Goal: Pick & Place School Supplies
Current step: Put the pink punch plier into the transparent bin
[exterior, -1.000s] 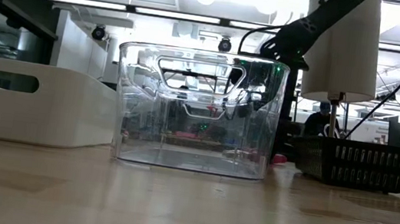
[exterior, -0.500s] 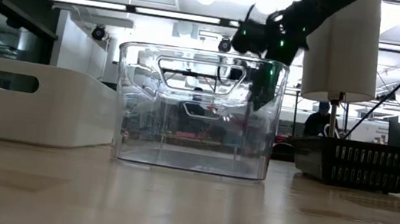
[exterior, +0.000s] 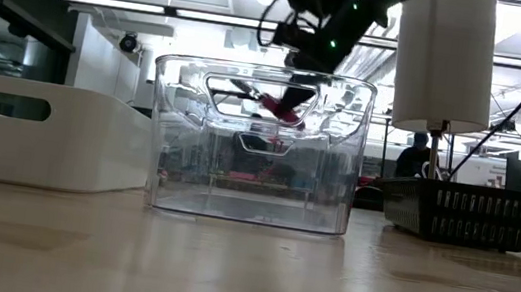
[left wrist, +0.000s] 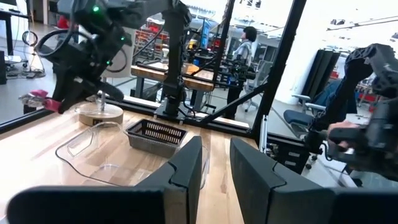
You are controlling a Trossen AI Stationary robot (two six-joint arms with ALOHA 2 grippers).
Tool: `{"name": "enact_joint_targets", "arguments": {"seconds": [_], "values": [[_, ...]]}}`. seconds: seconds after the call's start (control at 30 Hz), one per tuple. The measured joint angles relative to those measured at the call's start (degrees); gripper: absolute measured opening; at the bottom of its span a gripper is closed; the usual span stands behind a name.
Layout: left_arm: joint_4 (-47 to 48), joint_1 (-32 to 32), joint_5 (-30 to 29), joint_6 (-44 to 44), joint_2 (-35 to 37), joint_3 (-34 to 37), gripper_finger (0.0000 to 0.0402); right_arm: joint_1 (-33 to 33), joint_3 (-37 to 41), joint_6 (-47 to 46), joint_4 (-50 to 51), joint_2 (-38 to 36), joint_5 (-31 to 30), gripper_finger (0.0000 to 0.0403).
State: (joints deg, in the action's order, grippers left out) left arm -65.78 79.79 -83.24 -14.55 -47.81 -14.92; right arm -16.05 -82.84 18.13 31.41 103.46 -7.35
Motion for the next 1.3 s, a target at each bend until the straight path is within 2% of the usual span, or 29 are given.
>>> {"name": "enact_joint_targets", "arguments": {"seconds": [0.2, 0.77, 1.13, 1.3], "values": [[-0.02, 0.00, 0.04, 0.00, 0.00, 0.00, 0.0081, 4.85, -2.74, -4.81, 0.03, 0.00, 0.10, 0.0039], [0.00, 0.00, -0.92, -0.39, 0.00, 0.00, 0.0081, 17.65, -3.05, -30.93, 5.01, 0.00, 0.42, 0.0039], [0.02, 0.00, -1.01, 0.40, 0.01, 0.00, 0.0081, 20.68, -3.11, -43.90, 5.66, 0.75, 0.96, 0.0039], [0.09, 0.00, -1.00, 0.48, 0.00, 0.00, 0.0081, 21.37, -2.58, -48.43, 5.93, 3.04, 3.41, 0.0044]]}}
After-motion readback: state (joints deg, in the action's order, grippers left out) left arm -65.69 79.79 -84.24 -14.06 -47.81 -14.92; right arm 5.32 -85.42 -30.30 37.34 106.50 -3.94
